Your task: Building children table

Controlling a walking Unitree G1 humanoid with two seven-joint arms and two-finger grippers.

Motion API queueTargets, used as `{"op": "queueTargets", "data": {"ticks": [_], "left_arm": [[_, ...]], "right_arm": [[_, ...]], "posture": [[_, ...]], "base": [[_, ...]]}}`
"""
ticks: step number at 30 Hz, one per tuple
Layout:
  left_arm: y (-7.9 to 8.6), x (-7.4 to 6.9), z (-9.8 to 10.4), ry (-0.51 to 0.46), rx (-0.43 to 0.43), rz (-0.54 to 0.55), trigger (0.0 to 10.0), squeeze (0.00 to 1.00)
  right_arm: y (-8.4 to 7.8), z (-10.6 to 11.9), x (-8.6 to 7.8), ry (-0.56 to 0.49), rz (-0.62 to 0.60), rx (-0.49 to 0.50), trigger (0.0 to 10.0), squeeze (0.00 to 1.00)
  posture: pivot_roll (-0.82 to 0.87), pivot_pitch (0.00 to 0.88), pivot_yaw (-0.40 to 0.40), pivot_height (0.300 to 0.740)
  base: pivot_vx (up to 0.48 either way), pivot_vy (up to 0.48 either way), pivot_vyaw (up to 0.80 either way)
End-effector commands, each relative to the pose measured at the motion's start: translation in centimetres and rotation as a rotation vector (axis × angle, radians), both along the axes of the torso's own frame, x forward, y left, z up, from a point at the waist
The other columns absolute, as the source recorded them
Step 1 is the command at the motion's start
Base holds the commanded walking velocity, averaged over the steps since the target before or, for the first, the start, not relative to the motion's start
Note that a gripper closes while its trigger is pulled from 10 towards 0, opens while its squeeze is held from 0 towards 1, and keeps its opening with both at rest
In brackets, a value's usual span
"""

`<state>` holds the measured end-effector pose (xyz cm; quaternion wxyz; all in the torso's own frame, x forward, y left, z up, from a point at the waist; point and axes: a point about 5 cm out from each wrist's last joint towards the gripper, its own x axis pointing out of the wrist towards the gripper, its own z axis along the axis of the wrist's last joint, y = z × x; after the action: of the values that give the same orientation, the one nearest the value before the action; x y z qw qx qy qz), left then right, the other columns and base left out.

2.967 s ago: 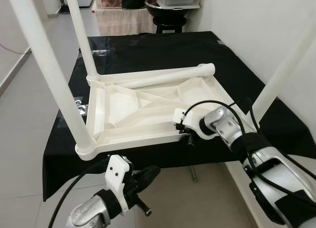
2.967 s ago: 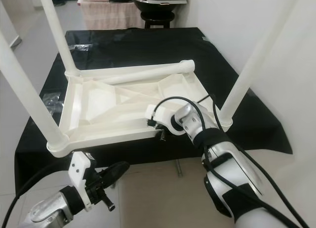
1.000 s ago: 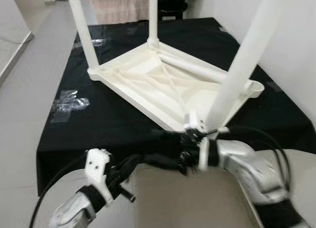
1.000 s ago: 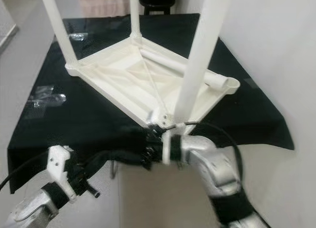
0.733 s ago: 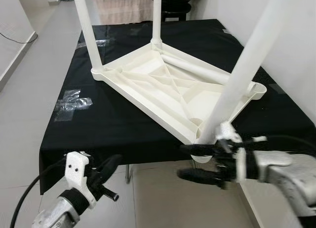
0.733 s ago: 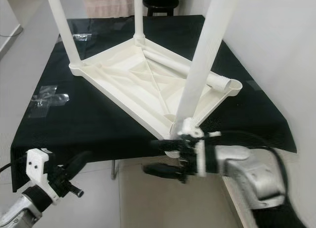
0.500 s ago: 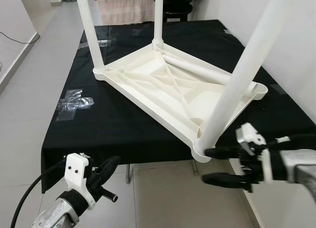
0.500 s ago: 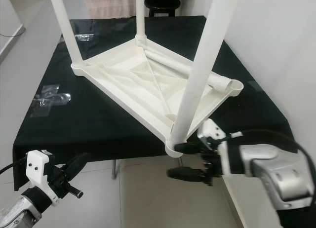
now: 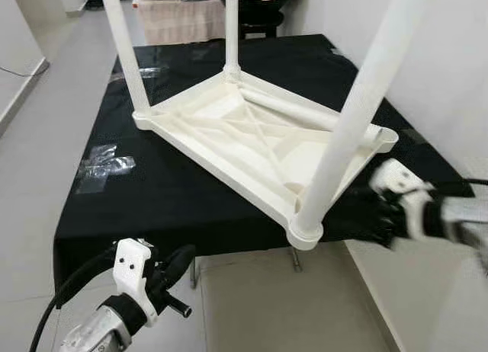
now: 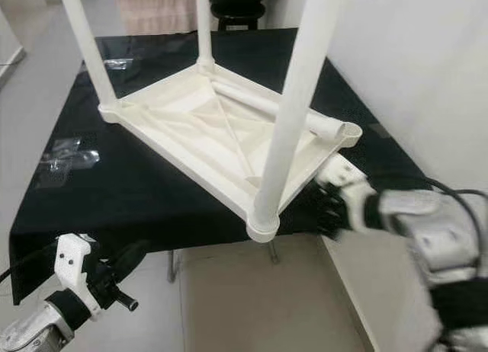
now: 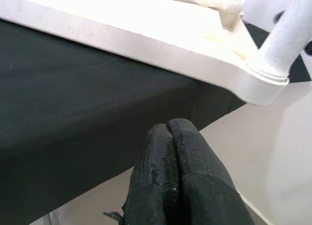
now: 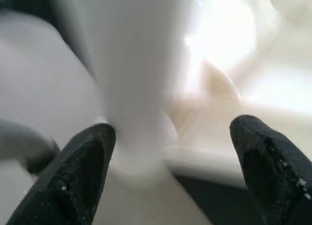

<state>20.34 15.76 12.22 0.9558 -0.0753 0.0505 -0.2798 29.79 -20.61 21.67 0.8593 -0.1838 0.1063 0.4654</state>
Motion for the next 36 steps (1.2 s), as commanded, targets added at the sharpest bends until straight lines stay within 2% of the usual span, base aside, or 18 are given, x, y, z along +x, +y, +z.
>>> {"op": "queueTargets", "data": {"ticks": [1,2,5,6,8,11,13,14,16,18,22,25,26,27,28,30,32,36], "left_arm": [[-0.2,-0.1,-0.2,0.002,0.016,-0.003,10.0,0.0],[-0.2,-0.1,-0.1,0.0,0.019,-0.003,10.0,0.0],[-0.2,-0.1,0.0,-0.006,0.024,-0.001,10.0,0.0],[-0.2,-0.1,0.0,-0.006,0.024,-0.001,10.0,0.0],[0.0,-0.1,0.2,-0.016,0.034,0.013,10.0,0.0],[0.1,0.0,0.3,-0.021,0.04,0.021,10.0,0.0],[0.5,0.0,0.5,-0.034,0.066,0.041,10.0,0.0],[0.5,0.0,0.5,-0.034,0.066,0.041,10.0,0.0],[1.0,0.2,0.8,-0.059,0.09,0.076,10.0,0.0],[1.5,0.6,1.3,-0.09,0.109,0.115,10.0,0.0],[1.9,1.0,1.9,-0.12,0.127,0.15,10.0,0.0],[2.5,1.6,2.5,-0.151,0.134,0.213,10.0,0.0],[3.0,1.9,2.6,-0.164,0.139,0.255,10.0,0.81],[3.0,1.9,2.6,-0.164,0.139,0.255,10.0,0.81],[3.2,2.2,2.7,-0.168,0.139,0.282,10.0,1.0],[3.5,2.3,2.6,-0.17,0.145,0.305,10.0,1.0],[3.5,2.3,2.6,-0.17,0.145,0.305,10.0,1.0],[3.6,2.5,2.4,-0.171,0.159,0.339,10.0,1.0]], "right_arm": [[4.2,1.3,0.0,-0.068,0.148,0.095,10.0,0.0],[6.1,1.6,0.2,-0.088,0.203,0.129,10.0,0.0],[8.8,2.1,0.5,-0.117,0.278,0.164,10.0,0.0],[8.8,2.1,0.5,-0.117,0.278,0.164,10.0,0.0],[11.8,2.8,2.2,-0.155,0.253,0.211,10.0,0.0],[13.7,3.2,3.1,-0.166,0.221,0.245,10.0,0.0],[18.4,4.4,4.4,-0.184,0.159,0.324,10.0,0.0],[18.4,4.4,4.4,-0.184,0.159,0.324,10.0,0.0],[23.6,5.5,3.6,-0.154,0.167,0.407,10.0,0.0],[26.1,5.9,2.0,-0.154,0.235,0.432,10.0,0.0],[26.4,5.6,1.5,-0.158,0.262,0.425,10.0,0.0],[24.4,4.2,2.3,-0.154,0.262,0.374,10.0,0.0],[22.7,3.3,3.0,-0.156,0.26,0.332,10.0,0.0],[22.7,3.3,3.0,-0.156,0.26,0.332,10.0,0.0],[21.2,2.7,3.5,-0.166,0.259,0.291,10.0,0.0],[19.0,1.9,4.3,-0.184,0.251,0.213,10.0,0.0],[19.0,1.9,4.3,-0.184,0.251,0.213,10.0,0.0],[14.6,1.4,5.5,-0.202,0.263,0.056,10.0,0.0]], "posture": [[-0.02,0.139,-0.013,0.74],[-0.02,0.139,-0.013,0.74],[0.0,0.143,-0.016,0.74],[0.0,0.143,-0.016,0.74],[0.02,0.149,-0.022,0.74],[0.02,0.149,-0.022,0.74],[0.04,0.149,-0.031,0.74],[0.04,0.149,-0.031,0.74],[0.05,0.148,-0.037,0.74],[0.07,0.153,-0.039,0.74],[0.07,0.154,-0.039,0.74],[0.05,0.158,-0.034,0.74],[0.05,0.159,-0.034,0.74],[0.05,0.159,-0.034,0.74],[0.05,0.159,-0.034,0.74],[0.04,0.159,-0.031,0.74],[0.04,0.159,-0.031,0.74],[0.04,0.157,-0.034,0.74]], "base": [[0.0,0.0,0.0],[0.0,0.0,0.0],[0.0,0.0,0.0],[0.0,0.0,0.0],[0.0,0.0,0.0],[0.0,0.0,0.0],[0.0,0.0,0.0],[0.0,0.0,0.0],[0.0,0.0,0.0],[0.0,0.0,0.0],[0.0,0.0,0.0],[0.0,0.0,0.0],[0.0,0.0,0.0],[0.0,0.0,0.0],[0.0,0.0,0.0],[0.0,0.0,0.0],[0.0,0.0,0.0],[0.0,0.0,0.0]]}}
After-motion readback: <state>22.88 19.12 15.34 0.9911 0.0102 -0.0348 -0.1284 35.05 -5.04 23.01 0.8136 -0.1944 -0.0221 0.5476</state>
